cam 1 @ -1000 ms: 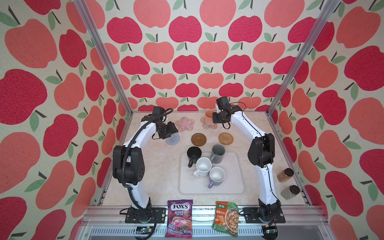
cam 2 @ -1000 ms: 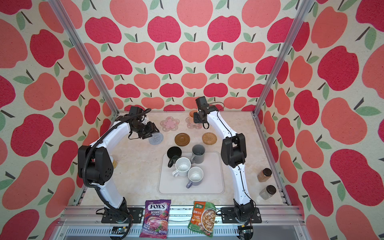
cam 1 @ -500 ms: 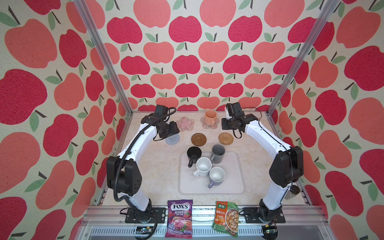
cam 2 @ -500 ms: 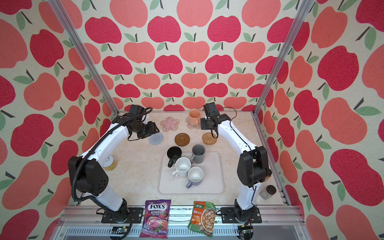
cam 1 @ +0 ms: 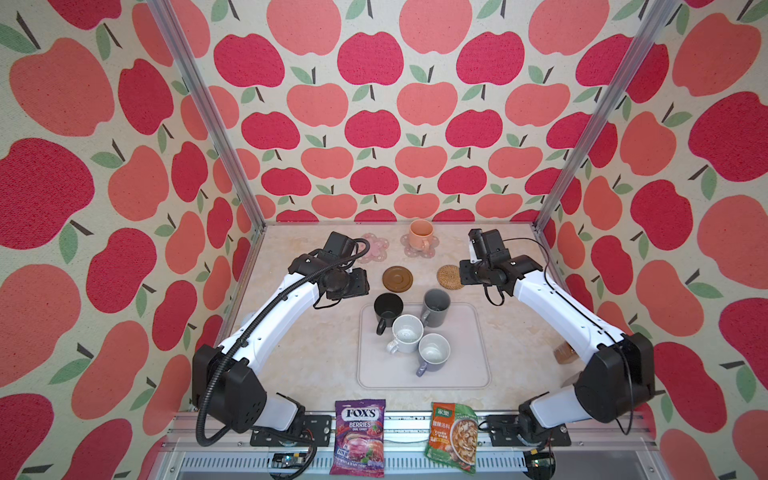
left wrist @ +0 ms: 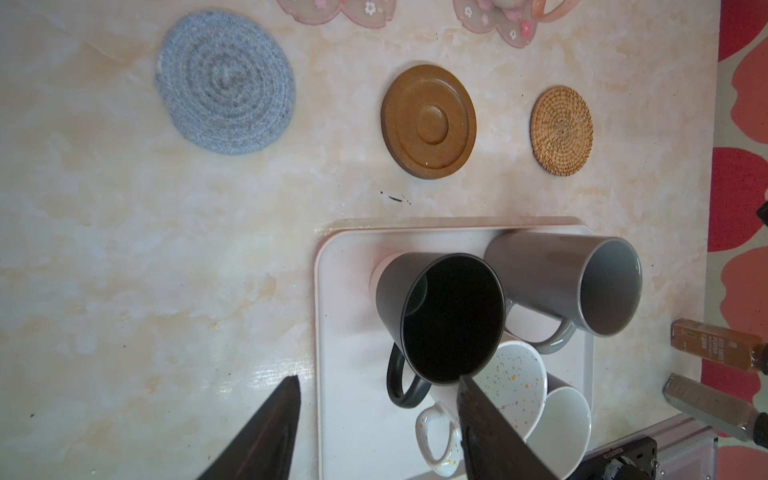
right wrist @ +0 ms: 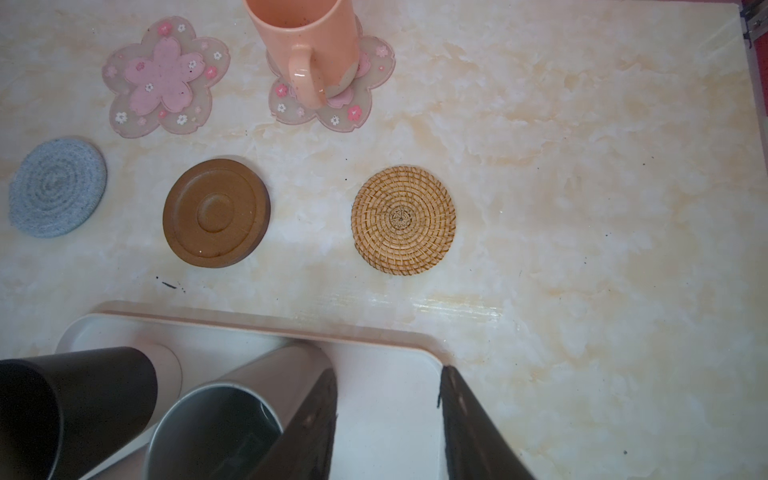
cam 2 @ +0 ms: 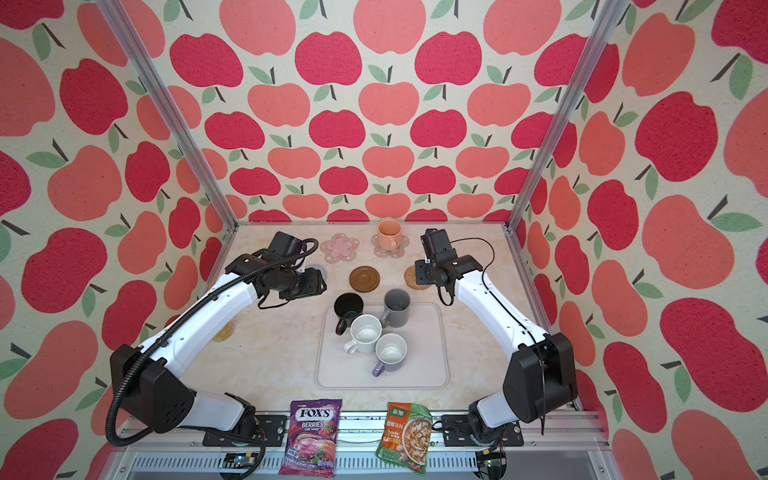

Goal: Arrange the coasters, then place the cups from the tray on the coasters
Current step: 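Move left gripper over the white speckled mug on the tray while right gripper withdraws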

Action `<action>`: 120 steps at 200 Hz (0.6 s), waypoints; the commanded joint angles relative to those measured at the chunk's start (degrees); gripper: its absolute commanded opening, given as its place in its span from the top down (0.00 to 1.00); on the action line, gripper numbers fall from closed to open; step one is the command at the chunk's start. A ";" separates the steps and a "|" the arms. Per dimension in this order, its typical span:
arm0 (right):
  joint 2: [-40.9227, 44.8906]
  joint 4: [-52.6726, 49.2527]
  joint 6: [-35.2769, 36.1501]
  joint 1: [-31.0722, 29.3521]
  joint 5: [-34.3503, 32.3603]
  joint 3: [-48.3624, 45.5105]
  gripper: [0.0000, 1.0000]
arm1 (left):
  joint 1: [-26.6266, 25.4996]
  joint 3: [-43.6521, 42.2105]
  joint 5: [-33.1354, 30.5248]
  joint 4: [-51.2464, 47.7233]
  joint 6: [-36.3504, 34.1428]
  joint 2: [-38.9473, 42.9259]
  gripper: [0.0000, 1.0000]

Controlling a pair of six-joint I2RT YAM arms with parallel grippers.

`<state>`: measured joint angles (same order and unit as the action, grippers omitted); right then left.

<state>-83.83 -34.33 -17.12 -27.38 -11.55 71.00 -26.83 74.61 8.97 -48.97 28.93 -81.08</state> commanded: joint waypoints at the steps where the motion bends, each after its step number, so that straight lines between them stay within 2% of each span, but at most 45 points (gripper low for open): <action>1: 2.91 0.27 -1.80 -0.48 -0.15 -3.58 0.56 | -2.63 -4.89 -0.94 1.15 2.47 3.72 0.37; 48: 5.96 2.78 -4.09 -0.57 1.16 -10.49 0.56 | -9.98 -13.85 -1.49 4.23 4.65 8.39 0.37; 120: 5.81 3.26 -4.67 -0.57 0.84 -10.53 0.56 | -18.57 -17.64 0.38 6.76 2.81 12.04 0.37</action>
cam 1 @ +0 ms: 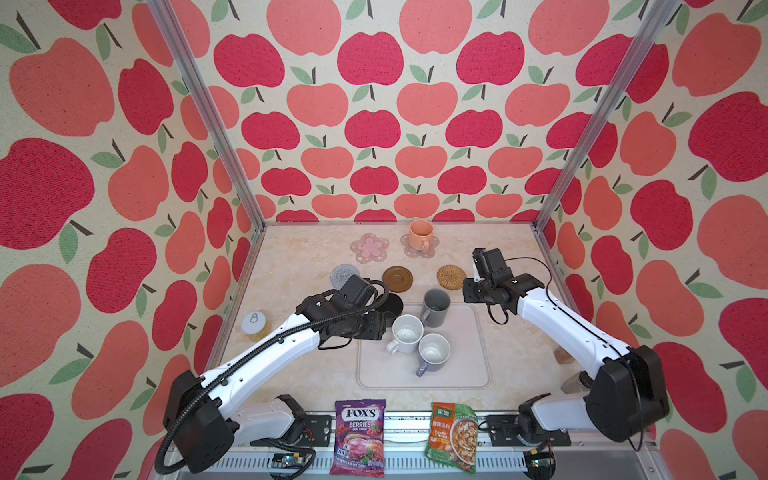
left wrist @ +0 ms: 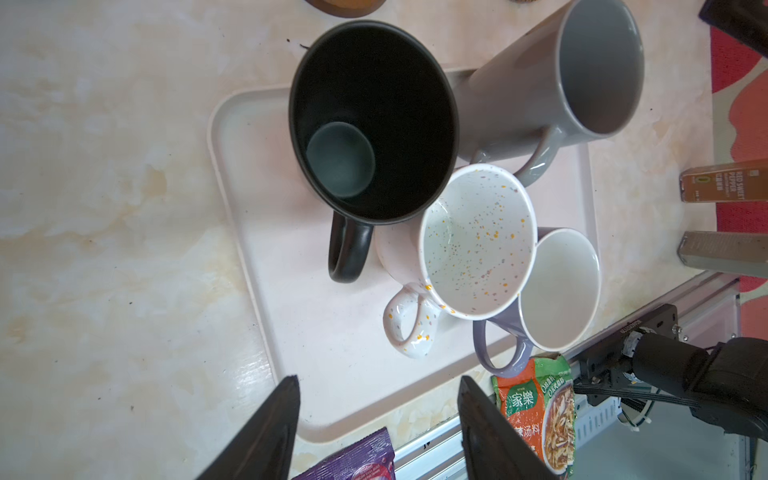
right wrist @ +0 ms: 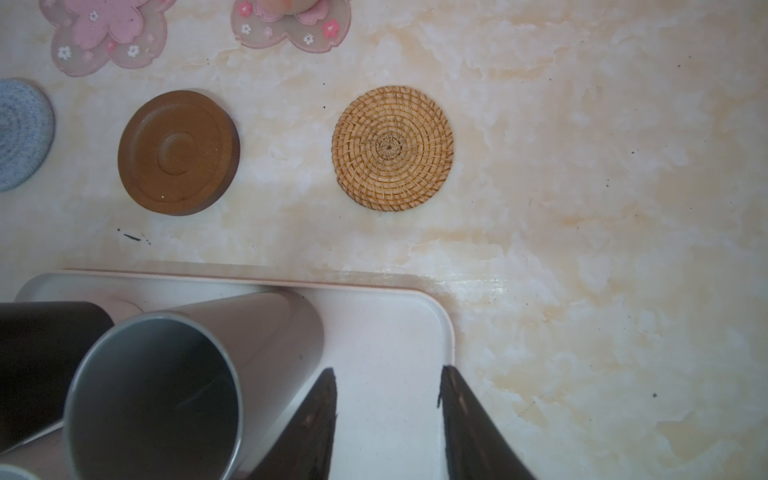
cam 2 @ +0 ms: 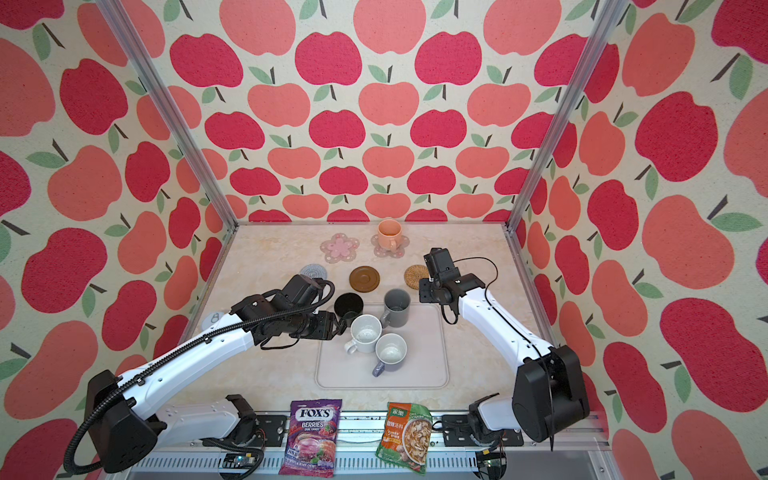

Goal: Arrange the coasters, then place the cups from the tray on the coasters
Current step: 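Move left gripper over the white speckled mug on the tray while right gripper withdraws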

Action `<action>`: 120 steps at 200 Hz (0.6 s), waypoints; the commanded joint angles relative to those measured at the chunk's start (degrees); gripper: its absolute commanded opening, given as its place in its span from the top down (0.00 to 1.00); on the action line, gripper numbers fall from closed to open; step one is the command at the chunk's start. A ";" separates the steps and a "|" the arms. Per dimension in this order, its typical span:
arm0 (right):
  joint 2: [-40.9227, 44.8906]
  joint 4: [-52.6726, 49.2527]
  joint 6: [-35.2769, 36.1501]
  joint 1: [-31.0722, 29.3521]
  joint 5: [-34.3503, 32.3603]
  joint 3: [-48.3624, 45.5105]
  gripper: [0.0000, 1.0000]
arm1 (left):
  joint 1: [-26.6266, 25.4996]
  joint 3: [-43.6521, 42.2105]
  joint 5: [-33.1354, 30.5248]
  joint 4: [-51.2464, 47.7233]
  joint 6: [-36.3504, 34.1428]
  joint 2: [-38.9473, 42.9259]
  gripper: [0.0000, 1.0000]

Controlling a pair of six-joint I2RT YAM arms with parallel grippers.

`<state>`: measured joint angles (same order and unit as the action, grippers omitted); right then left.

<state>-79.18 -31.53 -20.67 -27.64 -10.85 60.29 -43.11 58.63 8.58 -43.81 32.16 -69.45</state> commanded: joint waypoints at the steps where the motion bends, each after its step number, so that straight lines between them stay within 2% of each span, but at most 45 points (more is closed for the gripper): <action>1: 1.18 0.48 -1.13 -0.31 0.18 0.18 0.56 | -2.44 -1.67 0.80 1.66 -0.43 0.39 0.37; 63: 1.60 -0.51 -0.89 -0.31 -0.51 -1.04 0.55 | -8.03 -1.81 2.50 4.29 -0.82 -5.96 0.37; 120: 2.10 -0.99 -0.52 -0.22 -1.19 -1.69 0.55 | -8.65 -1.13 2.67 5.02 -1.99 -10.58 0.37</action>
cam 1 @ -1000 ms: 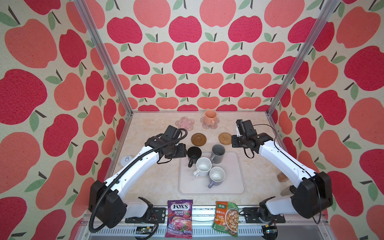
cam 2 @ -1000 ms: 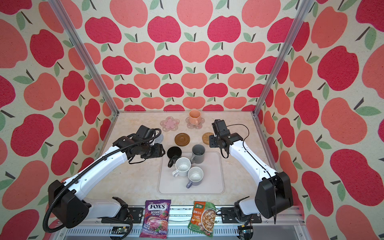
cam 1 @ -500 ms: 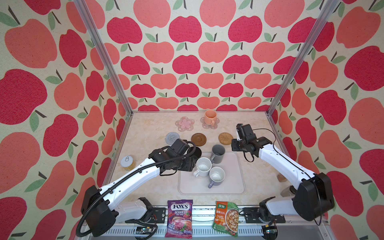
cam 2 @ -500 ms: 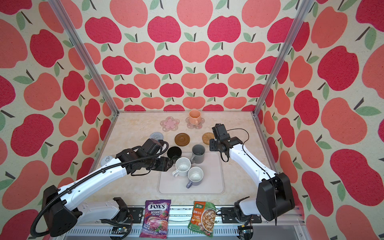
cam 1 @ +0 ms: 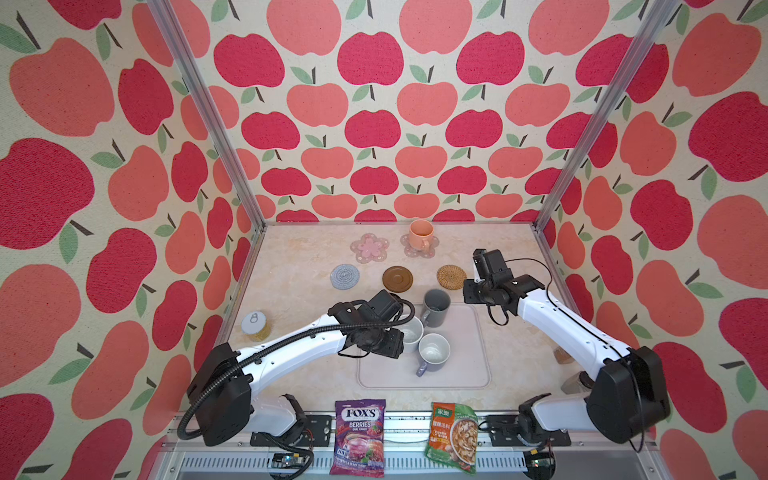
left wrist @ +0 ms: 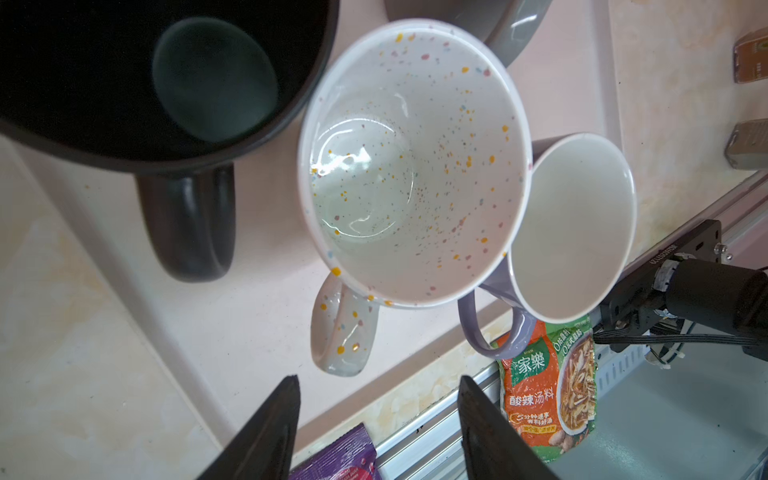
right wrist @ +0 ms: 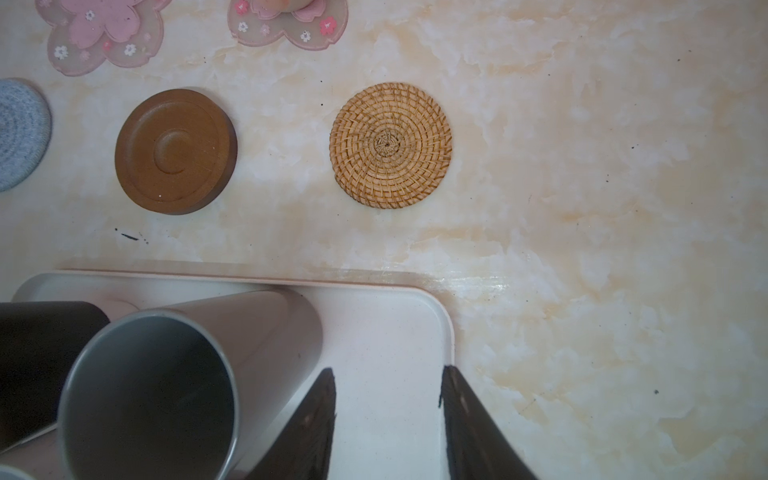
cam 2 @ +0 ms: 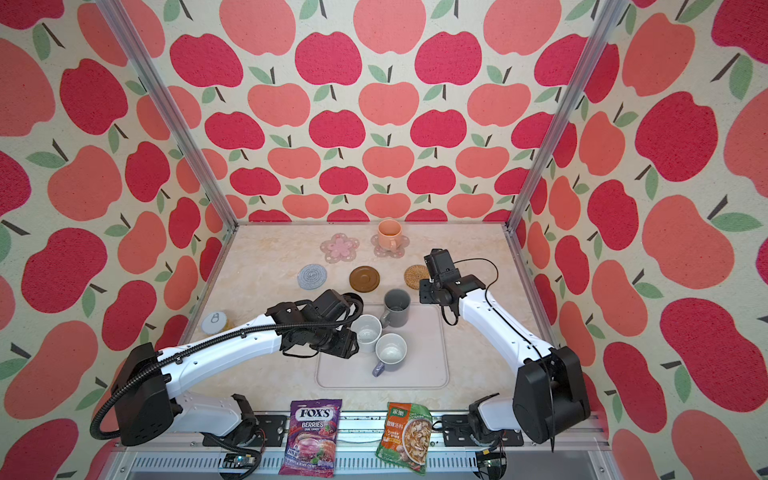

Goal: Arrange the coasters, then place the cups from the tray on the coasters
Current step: 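Move left gripper over the white speckled mug on the tray while right gripper withdraws, then close left gripper on the white speckled mug rim and lift it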

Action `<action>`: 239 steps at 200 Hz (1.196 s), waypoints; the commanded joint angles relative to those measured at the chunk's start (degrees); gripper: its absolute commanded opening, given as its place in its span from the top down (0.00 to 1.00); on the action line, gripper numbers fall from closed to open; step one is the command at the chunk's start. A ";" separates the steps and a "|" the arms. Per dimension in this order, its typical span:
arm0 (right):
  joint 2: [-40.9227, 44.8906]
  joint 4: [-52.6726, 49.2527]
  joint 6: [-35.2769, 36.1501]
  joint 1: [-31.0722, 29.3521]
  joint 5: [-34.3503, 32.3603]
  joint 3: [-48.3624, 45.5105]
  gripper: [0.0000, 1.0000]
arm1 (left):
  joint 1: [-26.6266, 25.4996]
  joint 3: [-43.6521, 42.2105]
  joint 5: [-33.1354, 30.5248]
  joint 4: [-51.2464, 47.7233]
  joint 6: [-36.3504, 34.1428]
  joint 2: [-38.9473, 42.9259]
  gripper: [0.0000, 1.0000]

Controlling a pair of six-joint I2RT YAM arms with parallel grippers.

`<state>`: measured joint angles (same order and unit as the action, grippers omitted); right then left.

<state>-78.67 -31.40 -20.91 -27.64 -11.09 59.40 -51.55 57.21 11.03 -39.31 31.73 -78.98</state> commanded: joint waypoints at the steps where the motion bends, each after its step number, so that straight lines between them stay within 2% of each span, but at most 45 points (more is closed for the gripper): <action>1: 1.64 -1.12 -0.28 -0.22 -0.95 -0.87 0.55 | -0.22 0.33 0.22 0.49 -1.56 -1.11 0.37; 133: 2.12 -2.43 -1.53 -0.22 0.63 -1.55 0.55 | -1.68 4.02 -0.66 -0.15 -4.55 -9.76 0.40; 162: 2.64 -2.53 -1.61 -0.21 0.54 -2.24 0.55 | -2.76 5.52 -0.13 -1.77 -5.60 -11.92 0.46; 239: 3.35 -1.69 -1.93 -0.21 0.98 -3.76 0.55 | -3.59 5.53 -1.14 -2.06 -5.42 -11.81 0.54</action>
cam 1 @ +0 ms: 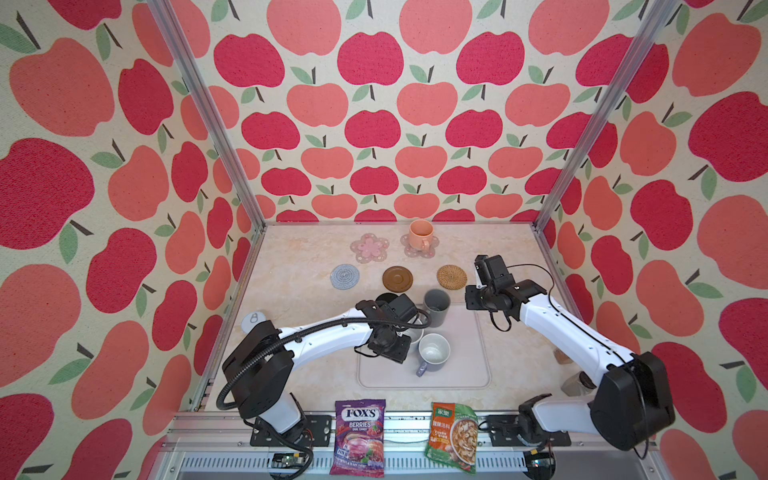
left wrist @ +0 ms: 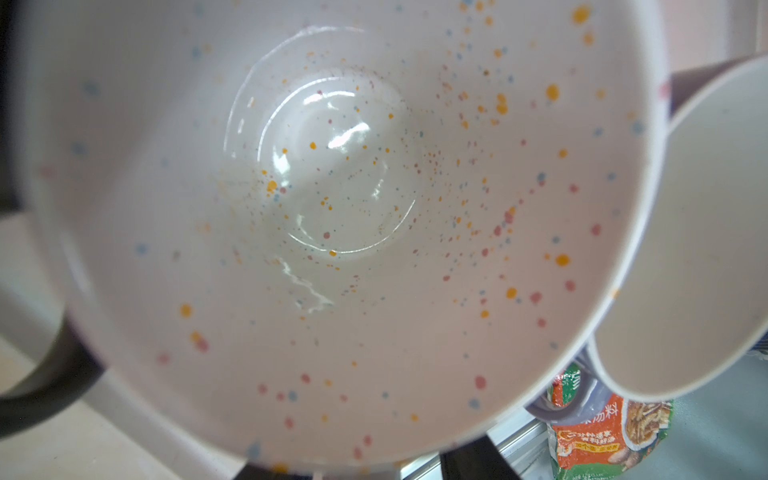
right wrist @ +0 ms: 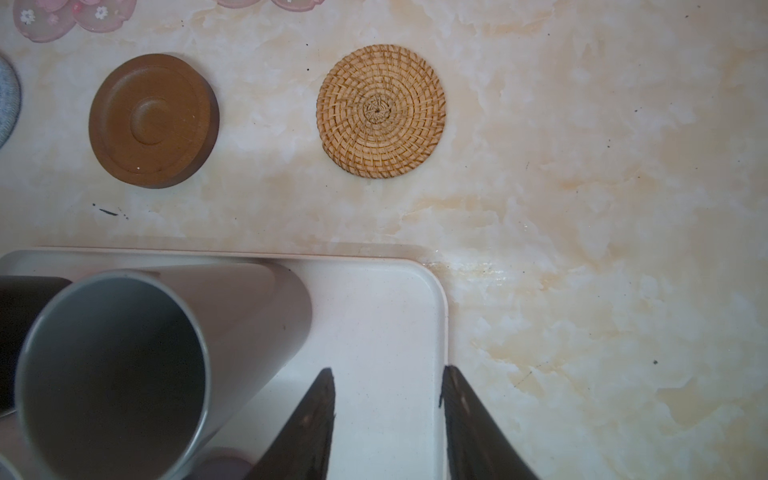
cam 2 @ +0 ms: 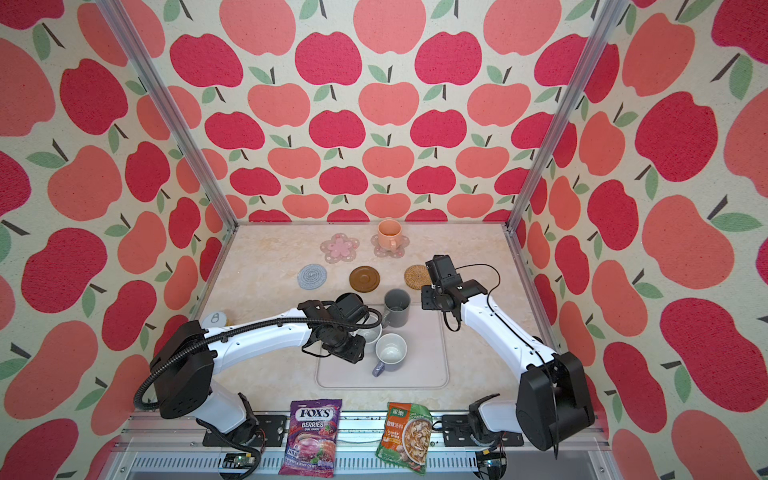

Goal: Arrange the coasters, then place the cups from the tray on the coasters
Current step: 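Close left gripper on the white speckled mug rim and lift it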

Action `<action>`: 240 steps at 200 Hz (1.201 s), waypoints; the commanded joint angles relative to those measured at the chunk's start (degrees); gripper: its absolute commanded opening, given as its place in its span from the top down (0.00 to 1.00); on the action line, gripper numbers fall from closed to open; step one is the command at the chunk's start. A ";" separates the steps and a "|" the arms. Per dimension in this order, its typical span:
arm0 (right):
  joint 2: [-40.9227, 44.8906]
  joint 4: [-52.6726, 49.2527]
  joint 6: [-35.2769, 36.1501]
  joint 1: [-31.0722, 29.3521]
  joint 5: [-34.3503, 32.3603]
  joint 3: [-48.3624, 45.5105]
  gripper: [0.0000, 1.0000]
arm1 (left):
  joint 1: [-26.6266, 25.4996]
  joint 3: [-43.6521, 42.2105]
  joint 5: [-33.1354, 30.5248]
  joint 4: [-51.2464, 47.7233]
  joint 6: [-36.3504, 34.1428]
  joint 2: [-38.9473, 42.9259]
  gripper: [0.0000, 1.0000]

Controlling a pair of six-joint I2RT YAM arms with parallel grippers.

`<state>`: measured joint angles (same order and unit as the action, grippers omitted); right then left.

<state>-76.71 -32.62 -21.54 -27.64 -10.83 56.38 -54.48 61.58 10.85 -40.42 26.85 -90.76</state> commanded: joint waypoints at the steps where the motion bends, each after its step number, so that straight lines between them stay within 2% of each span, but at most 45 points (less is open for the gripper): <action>1: 1.34 -0.40 -1.35 -0.21 0.77 -0.74 0.55 | -0.69 1.12 -1.03 -1.01 -0.52 -0.03 0.54; 39: 1.16 0.00 -1.90 -0.31 1.55 -0.48 0.55 | -1.10 0.50 -3.81 -1.51 0.22 1.20 0.55; 64: 0.97 0.17 -2.01 -0.27 1.61 -0.57 0.55 | -1.08 0.81 -4.58 -1.19 0.03 0.96 0.67; 118: 1.55 -0.16 -2.02 -0.30 1.43 -0.99 0.55 | -1.24 1.00 -3.82 0.78 0.14 -0.77 0.78; 140: 1.65 -0.16 -2.04 -0.24 1.33 -1.36 0.55 | -1.27 0.65 -3.91 1.65 0.87 -0.93 0.85; 160: 1.73 -0.15 -2.02 -0.31 1.33 -1.46 0.55 | -1.25 0.86 -3.88 1.42 1.64 -1.56 0.80; 208: 1.92 0.06 -2.10 -0.29 1.42 -1.84 0.55 | -2.98 1.81 -5.34 0.29 1.57 -2.18 0.93; 240: 2.14 0.54 -2.28 -0.26 1.56 -2.56 0.55 | -3.75 2.49 -6.84 -1.21 1.70 -2.14 0.97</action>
<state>-76.05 -32.32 -22.65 -27.64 -9.76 55.20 -57.32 62.46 4.73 -40.29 27.57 -91.74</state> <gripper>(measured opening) 0.453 0.208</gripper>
